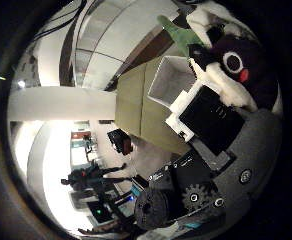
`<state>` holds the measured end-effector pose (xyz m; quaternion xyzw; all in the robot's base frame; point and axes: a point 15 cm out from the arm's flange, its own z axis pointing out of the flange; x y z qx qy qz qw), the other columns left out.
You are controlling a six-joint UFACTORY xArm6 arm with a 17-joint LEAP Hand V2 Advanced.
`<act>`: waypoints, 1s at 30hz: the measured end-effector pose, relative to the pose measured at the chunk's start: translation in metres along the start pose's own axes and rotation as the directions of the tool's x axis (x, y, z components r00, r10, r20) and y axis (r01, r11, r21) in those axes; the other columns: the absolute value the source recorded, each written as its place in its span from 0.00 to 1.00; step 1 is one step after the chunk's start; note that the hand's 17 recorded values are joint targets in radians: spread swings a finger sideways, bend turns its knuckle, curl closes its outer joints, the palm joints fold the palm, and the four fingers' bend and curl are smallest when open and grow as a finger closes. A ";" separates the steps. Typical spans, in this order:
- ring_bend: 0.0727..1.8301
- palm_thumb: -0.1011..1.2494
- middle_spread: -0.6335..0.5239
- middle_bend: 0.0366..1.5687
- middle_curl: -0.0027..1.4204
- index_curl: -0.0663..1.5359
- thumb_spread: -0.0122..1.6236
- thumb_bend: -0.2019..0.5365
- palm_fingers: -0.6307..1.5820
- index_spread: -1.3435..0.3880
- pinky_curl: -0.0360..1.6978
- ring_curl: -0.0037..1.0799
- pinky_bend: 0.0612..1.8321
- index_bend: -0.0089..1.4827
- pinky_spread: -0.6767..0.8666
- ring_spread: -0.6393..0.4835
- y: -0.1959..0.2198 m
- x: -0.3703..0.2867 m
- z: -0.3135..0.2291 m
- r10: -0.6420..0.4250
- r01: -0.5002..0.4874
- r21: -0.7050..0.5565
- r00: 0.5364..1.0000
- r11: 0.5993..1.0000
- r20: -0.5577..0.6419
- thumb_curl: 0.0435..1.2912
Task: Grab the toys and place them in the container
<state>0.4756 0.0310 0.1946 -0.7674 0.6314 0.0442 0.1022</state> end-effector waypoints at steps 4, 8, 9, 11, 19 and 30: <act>0.69 0.87 0.37 0.77 0.67 0.66 0.57 0.25 0.77 0.60 0.58 0.87 0.74 0.65 0.31 0.33 0.001 -0.021 0.004 -0.028 0.028 -0.003 1.000 1.000 0.000 0.55; 0.69 0.86 0.37 0.76 0.68 0.66 0.57 0.25 0.77 0.60 0.59 0.87 0.74 0.65 0.31 0.33 0.012 -0.034 0.019 -0.043 0.043 -0.015 0.999 0.999 0.000 0.55; 0.68 0.86 0.37 0.76 0.68 0.67 0.57 0.25 0.77 0.60 0.59 0.87 0.74 0.66 0.31 0.33 0.010 -0.038 0.021 -0.052 0.052 -0.006 0.999 0.999 -0.004 0.55; 0.69 0.85 0.37 0.76 0.68 0.67 0.58 0.25 0.77 0.60 0.59 0.87 0.74 0.66 0.31 0.32 0.007 -0.043 0.024 -0.059 0.059 0.006 0.998 0.998 -0.009 0.55; 0.68 0.72 0.35 0.71 0.69 0.67 0.64 0.24 0.75 0.59 0.57 0.85 0.75 0.61 0.30 0.32 -0.017 -0.026 0.031 -0.035 0.039 0.090 0.999 0.995 -0.039 0.50; 0.63 0.67 0.35 0.60 0.64 0.64 0.63 0.24 0.70 0.54 0.47 0.71 0.67 0.34 0.24 0.34 -0.013 -0.024 0.046 -0.029 0.031 0.064 0.999 0.997 -0.034 0.46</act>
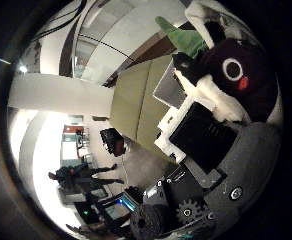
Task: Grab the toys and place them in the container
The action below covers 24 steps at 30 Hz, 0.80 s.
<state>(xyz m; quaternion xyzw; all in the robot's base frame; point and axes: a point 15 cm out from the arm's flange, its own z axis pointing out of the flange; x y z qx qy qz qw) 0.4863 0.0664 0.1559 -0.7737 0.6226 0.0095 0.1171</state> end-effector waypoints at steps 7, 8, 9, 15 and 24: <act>0.63 0.67 0.33 0.55 0.60 0.60 0.64 0.25 0.63 0.50 0.40 0.62 0.51 0.21 0.18 0.32 0.001 -0.003 0.003 -0.013 0.013 -0.006 1.000 1.000 0.002 0.44; 0.63 0.67 0.33 0.56 0.60 0.59 0.65 0.25 0.62 0.50 0.40 0.62 0.49 0.18 0.19 0.32 0.001 -0.003 0.003 -0.013 0.013 -0.006 1.000 1.000 0.002 0.44; 0.62 0.68 0.33 0.56 0.60 0.58 0.65 0.25 0.60 0.49 0.40 0.61 0.48 0.17 0.20 0.32 0.001 -0.003 0.003 -0.013 0.013 -0.006 1.000 1.000 0.002 0.44; 0.55 0.69 0.34 0.42 0.52 0.50 0.69 0.25 0.46 0.46 0.40 0.54 0.45 0.14 0.34 0.35 0.002 -0.002 0.003 -0.019 0.019 -0.012 1.000 1.000 0.000 0.41; 0.36 0.66 0.46 0.22 0.36 0.37 0.72 0.25 0.36 0.48 0.36 0.38 0.43 0.14 0.62 0.51 0.005 -0.003 0.003 -0.054 0.054 -0.022 0.999 0.998 0.003 0.37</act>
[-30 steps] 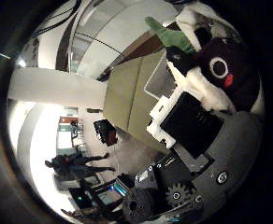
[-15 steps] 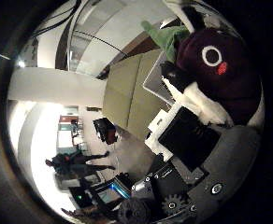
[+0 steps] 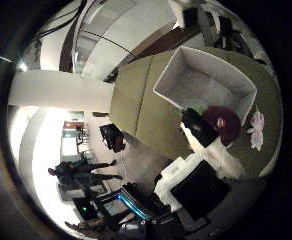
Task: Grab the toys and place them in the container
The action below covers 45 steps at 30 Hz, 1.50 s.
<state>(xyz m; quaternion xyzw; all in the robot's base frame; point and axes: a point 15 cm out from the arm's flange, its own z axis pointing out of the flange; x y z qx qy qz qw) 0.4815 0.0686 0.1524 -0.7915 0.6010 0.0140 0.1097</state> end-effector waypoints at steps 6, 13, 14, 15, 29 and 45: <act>0.32 0.65 0.48 0.19 0.31 0.31 0.72 0.25 0.38 0.50 0.31 0.32 0.39 0.13 0.69 0.56 0.001 0.000 -0.002 -0.005 0.005 -0.002 1.000 1.000 -0.002 0.35; 0.28 0.63 0.50 0.16 0.27 0.28 0.71 0.24 0.38 0.53 0.26 0.27 0.35 0.13 0.70 0.60 0.012 0.014 -0.007 -0.001 0.001 -0.028 1.000 1.000 0.009 0.34; 0.28 0.63 0.51 0.16 0.27 0.28 0.71 0.25 0.38 0.53 0.25 0.27 0.34 0.13 0.70 0.61 0.013 0.020 -0.010 0.001 -0.001 -0.026 1.000 1.000 0.008 0.33; 0.28 0.62 0.51 0.16 0.27 0.27 0.72 0.25 0.39 0.53 0.24 0.26 0.34 0.13 0.70 0.61 0.014 0.026 -0.013 0.005 -0.004 -0.021 1.000 1.000 0.005 0.33; 0.22 0.60 0.52 0.14 0.25 0.26 0.71 0.24 0.40 0.56 0.15 0.21 0.30 0.13 0.68 0.65 0.080 0.176 -0.022 0.141 -0.144 -0.042 0.988 0.989 -0.062 0.31; 0.19 0.57 0.59 0.11 0.24 0.23 0.71 0.24 0.38 0.60 0.08 0.20 0.31 0.12 0.67 0.72 0.151 0.268 0.053 0.230 -0.232 -0.141 0.973 0.962 -0.031 0.29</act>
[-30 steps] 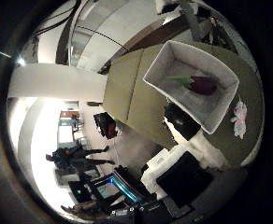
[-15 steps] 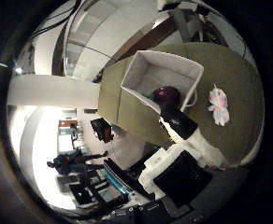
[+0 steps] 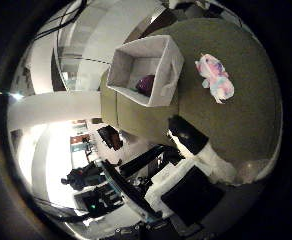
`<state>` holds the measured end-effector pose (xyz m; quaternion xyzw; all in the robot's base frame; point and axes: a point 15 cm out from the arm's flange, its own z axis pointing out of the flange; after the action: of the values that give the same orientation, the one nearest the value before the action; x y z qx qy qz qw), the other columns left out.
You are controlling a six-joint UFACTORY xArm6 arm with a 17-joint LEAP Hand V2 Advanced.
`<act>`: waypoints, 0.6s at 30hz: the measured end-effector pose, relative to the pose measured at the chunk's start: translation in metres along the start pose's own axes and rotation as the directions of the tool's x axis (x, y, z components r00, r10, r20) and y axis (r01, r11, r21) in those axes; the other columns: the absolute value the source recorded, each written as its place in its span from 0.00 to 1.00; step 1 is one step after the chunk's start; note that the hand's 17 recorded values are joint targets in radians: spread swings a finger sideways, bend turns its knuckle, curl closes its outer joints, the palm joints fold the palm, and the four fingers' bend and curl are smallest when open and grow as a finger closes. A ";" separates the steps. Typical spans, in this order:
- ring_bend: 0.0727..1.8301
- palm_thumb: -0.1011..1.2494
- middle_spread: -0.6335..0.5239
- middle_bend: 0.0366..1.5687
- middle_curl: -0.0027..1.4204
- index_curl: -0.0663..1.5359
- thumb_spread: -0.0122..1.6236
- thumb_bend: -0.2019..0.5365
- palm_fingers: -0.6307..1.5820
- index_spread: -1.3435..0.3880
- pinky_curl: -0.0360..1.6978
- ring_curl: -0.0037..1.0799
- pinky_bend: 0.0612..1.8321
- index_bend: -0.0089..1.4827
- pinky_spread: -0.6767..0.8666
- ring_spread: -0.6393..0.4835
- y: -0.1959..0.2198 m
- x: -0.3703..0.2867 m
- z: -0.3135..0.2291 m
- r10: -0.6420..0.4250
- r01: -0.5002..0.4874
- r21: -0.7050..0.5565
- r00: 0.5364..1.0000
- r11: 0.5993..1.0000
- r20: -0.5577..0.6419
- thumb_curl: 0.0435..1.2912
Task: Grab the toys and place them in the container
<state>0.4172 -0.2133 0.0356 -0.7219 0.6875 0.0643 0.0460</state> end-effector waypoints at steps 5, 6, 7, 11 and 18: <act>0.19 0.55 0.67 0.11 0.24 0.22 0.70 0.24 0.36 0.65 0.07 0.21 0.32 0.11 0.68 0.76 -0.009 0.019 0.027 0.098 -0.097 -0.020 0.995 0.995 0.021 0.28; 0.19 0.55 0.68 0.12 0.24 0.22 0.70 0.24 0.35 0.66 0.07 0.21 0.32 0.11 0.68 0.76 -0.011 0.022 0.032 0.115 -0.115 -0.024 0.993 0.993 0.024 0.28; 0.19 0.54 0.70 0.12 0.24 0.22 0.70 0.24 0.35 0.67 0.07 0.21 0.33 0.11 0.69 0.76 -0.013 0.025 0.037 0.132 -0.131 -0.027 0.991 0.991 0.025 0.27; 0.18 0.53 0.73 0.12 0.24 0.21 0.70 0.24 0.32 0.69 0.07 0.21 0.32 0.11 0.69 0.78 -0.022 0.041 0.054 0.213 -0.212 -0.032 0.976 0.977 0.037 0.27; 0.17 0.49 0.76 0.12 0.24 0.22 0.70 0.24 0.30 0.71 0.07 0.22 0.31 0.11 0.72 0.80 -0.028 0.053 0.090 0.324 -0.321 -0.045 0.941 0.946 0.094 0.25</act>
<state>0.4449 -0.2505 -0.0618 -0.5961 0.7922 0.1169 0.0587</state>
